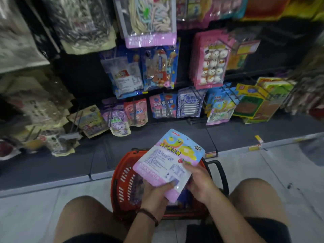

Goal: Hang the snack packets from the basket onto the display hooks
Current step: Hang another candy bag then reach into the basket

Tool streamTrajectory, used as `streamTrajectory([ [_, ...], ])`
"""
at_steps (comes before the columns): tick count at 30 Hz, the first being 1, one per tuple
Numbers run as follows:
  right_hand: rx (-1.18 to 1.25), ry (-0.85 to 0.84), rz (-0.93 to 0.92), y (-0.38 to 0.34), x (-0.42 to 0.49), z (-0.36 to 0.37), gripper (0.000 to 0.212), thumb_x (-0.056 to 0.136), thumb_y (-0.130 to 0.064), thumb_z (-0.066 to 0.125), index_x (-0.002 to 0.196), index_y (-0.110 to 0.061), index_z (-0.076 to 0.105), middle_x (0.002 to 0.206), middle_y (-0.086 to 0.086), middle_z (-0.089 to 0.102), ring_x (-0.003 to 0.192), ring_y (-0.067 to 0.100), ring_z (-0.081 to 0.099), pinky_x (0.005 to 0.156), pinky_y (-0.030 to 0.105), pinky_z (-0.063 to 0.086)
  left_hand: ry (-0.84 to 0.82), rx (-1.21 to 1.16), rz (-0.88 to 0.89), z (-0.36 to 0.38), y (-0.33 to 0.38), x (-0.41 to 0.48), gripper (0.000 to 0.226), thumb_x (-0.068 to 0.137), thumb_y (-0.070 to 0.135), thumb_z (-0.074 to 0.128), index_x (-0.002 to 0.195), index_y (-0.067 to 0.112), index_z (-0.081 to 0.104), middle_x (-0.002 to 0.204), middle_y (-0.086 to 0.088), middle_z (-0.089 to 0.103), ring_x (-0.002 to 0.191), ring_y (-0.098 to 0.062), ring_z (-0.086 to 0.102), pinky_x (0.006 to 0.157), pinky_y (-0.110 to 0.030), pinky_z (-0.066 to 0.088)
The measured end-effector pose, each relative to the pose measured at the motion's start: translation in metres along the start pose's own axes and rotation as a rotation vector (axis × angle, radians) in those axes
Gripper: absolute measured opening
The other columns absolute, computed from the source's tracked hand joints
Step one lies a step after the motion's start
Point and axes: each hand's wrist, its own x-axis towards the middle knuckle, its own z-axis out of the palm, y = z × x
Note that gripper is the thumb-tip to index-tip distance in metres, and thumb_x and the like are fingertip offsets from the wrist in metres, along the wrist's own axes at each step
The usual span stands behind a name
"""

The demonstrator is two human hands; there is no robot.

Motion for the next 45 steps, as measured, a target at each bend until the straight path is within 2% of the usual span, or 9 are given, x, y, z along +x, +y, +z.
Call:
streamTrajectory([
  [5,0.071,-0.044,-0.236,-0.043,-0.029,0.008,0.033,0.097,-0.005,0.068,0.129,0.003,0.069,0.125,0.023,0.075,0.113,0.045,0.073,0.097,0.059,0.059,-0.084,-0.03,0.021,0.01,0.053,-0.012,0.057,0.09,0.017,0.075,0.144,0.008,0.06,0.14,-0.023,0.066,0.13,-0.046,0.063,0.112,-0.069,0.044],
  [10,0.018,-0.029,-0.344,-0.07,-0.052,0.016,0.025,0.097,-0.005,0.069,0.122,-0.001,0.074,0.12,0.021,0.078,0.107,0.041,0.076,0.095,0.06,0.059,-0.029,0.188,0.193,0.022,0.089,-0.03,0.026,0.097,0.007,0.067,0.122,0.005,0.074,0.121,-0.026,0.075,0.107,-0.044,0.073,0.092,-0.073,0.053],
  [14,-0.028,0.057,-0.44,-0.086,-0.068,0.033,0.015,0.097,-0.003,0.071,0.11,0.0,0.077,0.114,0.023,0.079,0.106,0.045,0.075,0.094,0.062,0.059,0.156,0.6,0.442,0.033,0.111,-0.045,0.031,0.09,0.002,0.079,0.11,0.025,0.075,0.101,-0.002,0.078,0.08,-0.012,0.073,0.059,-0.02,0.058],
  [18,-0.155,0.139,-0.644,-0.102,-0.091,0.056,0.011,0.096,-0.003,0.074,0.1,-0.009,0.082,0.1,0.013,0.083,0.098,0.039,0.079,0.086,0.052,0.063,0.212,0.979,0.783,0.053,0.131,-0.046,0.048,0.084,0.023,0.087,0.123,0.046,0.07,0.121,0.018,0.066,0.11,-0.002,0.066,0.091,-0.029,0.058],
  [23,-0.322,-0.028,-0.894,-0.115,-0.126,0.087,0.024,0.098,-0.002,0.07,0.113,-0.017,0.081,0.106,0.002,0.083,0.094,0.012,0.077,0.082,0.026,0.061,0.0,0.772,0.746,0.108,0.138,-0.065,0.06,0.084,0.053,0.082,0.14,0.045,0.062,0.137,0.018,0.065,0.125,0.0,0.062,0.107,-0.031,0.052],
  [28,-0.604,-0.224,-1.028,-0.12,-0.141,0.099,0.05,0.092,-0.011,0.069,0.137,-0.031,0.071,0.129,-0.008,0.066,0.122,0.006,0.067,0.099,0.018,0.053,-0.062,0.557,0.694,0.123,0.15,-0.074,0.047,0.097,0.031,0.074,0.142,0.03,0.061,0.131,0.014,0.073,0.122,-0.004,0.068,0.1,-0.029,0.057],
  [32,-0.734,-0.203,-1.083,-0.127,-0.143,0.105,0.053,0.084,-0.011,0.068,0.131,-0.033,0.073,0.125,-0.013,0.06,0.128,0.01,0.06,0.107,0.026,0.05,0.163,0.468,0.708,0.122,0.162,-0.072,0.021,0.104,0.036,0.062,0.109,0.021,0.074,0.105,0.008,0.081,0.103,-0.011,0.075,0.096,-0.044,0.059],
  [36,-0.812,0.035,-1.189,-0.151,-0.135,0.1,0.059,0.09,-0.02,0.074,0.142,-0.045,0.062,0.136,-0.014,0.05,0.132,0.003,0.053,0.115,0.033,0.045,0.098,0.353,0.665,0.119,0.183,-0.074,0.02,0.108,0.021,0.059,0.114,0.015,0.076,0.112,0.0,0.082,0.111,-0.022,0.076,0.104,-0.056,0.056],
  [45,-0.723,-0.234,-0.929,-0.22,-0.139,0.107,0.07,0.093,-0.024,0.082,0.149,-0.055,0.052,0.151,-0.021,0.06,0.138,0.016,0.06,0.107,0.056,0.056,-0.034,0.557,0.838,0.113,0.233,-0.081,0.038,0.102,0.022,0.067,0.138,0.031,0.06,0.126,0.013,0.076,0.12,-0.01,0.071,0.107,-0.055,0.054],
])
